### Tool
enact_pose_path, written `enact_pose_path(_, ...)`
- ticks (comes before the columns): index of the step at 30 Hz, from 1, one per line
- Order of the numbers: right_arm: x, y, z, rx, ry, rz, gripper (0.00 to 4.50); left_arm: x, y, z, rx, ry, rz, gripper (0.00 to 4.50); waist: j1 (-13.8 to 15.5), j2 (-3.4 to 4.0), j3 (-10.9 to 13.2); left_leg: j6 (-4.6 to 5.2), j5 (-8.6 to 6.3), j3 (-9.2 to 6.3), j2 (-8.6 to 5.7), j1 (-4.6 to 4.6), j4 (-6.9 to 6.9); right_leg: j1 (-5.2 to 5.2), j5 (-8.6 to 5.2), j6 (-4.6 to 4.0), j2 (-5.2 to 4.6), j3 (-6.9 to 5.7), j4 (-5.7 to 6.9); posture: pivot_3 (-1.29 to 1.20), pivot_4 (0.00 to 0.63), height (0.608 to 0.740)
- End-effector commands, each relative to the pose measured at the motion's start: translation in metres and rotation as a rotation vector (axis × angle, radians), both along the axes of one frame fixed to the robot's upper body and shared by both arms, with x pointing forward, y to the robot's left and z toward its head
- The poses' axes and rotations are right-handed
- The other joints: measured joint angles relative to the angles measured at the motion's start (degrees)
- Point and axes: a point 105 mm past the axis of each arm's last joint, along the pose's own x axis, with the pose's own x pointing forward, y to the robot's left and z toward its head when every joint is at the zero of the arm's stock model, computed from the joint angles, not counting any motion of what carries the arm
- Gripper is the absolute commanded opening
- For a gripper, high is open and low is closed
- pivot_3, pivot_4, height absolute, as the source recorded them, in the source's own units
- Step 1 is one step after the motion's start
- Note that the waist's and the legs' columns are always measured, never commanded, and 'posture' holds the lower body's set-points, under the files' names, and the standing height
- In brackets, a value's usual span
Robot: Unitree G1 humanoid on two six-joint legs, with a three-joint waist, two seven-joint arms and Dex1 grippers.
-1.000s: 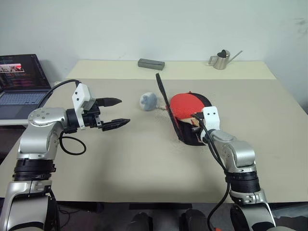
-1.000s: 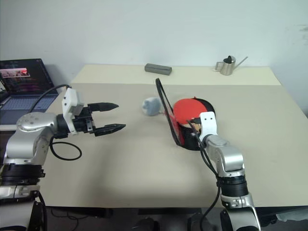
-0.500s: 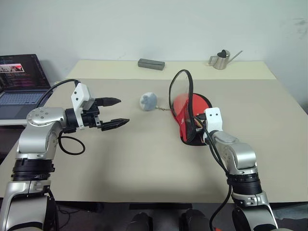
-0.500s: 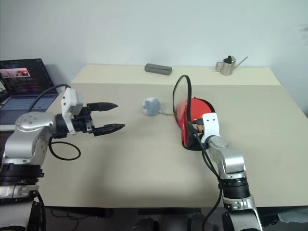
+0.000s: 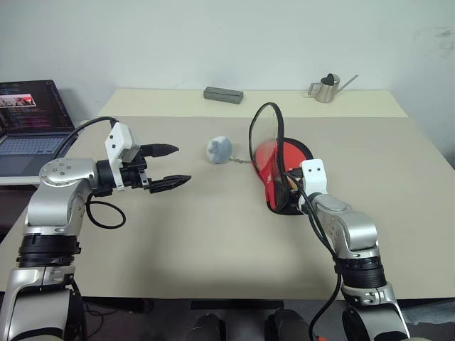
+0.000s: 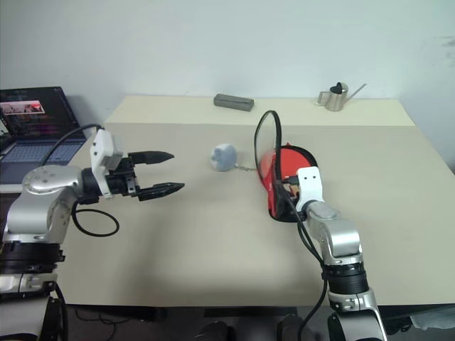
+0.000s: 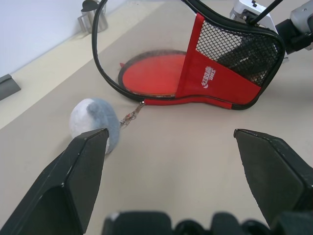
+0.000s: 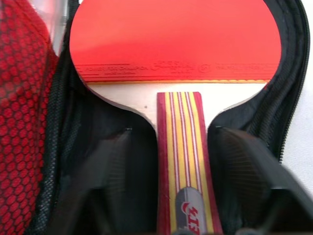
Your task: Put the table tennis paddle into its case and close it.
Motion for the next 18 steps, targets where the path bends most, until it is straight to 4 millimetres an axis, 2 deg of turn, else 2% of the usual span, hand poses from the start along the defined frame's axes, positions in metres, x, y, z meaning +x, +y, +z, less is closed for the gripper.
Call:
enact_pose_path(1, -0.001, 0.007, 0.017, 0.007, -0.072, 0.035, 4.41, -0.002, 0.003, 0.017, 0.002, -0.068, 0.008, 4.5, 0.0, 0.0, 0.0, 0.0, 0.0, 0.0, 0.0, 0.0, 0.0, 0.0, 0.0, 0.0, 0.0, 0.0, 0.0, 0.0, 0.15, 0.74)
enact_pose_path(11, 0.001, 0.011, 0.04, 0.011, -0.19, 0.051, 4.46, -0.002, 0.003, 0.018, -0.005, -0.07, 0.008, 4.5, 0.0, 0.0, 0.0, 0.0, 0.0, 0.0, 0.0, 0.0, 0.0, 0.0, 0.0, 0.0, 0.0, 0.0, 0.0, 0.0, 0.15, 0.74)
enact_pose_path(18, 0.0, 0.019, 0.056, 0.1, -0.269, 0.081, 4.46, -0.001, 0.002, 0.017, -0.012, -0.068, 0.008, 4.5, 0.0, 0.0, 0.0, 0.0, 0.0, -0.01, 0.0, 0.0, 0.0, 0.0, 0.0, 0.0, 0.0, 0.0, 0.0, 0.0, 0.15, 0.74)
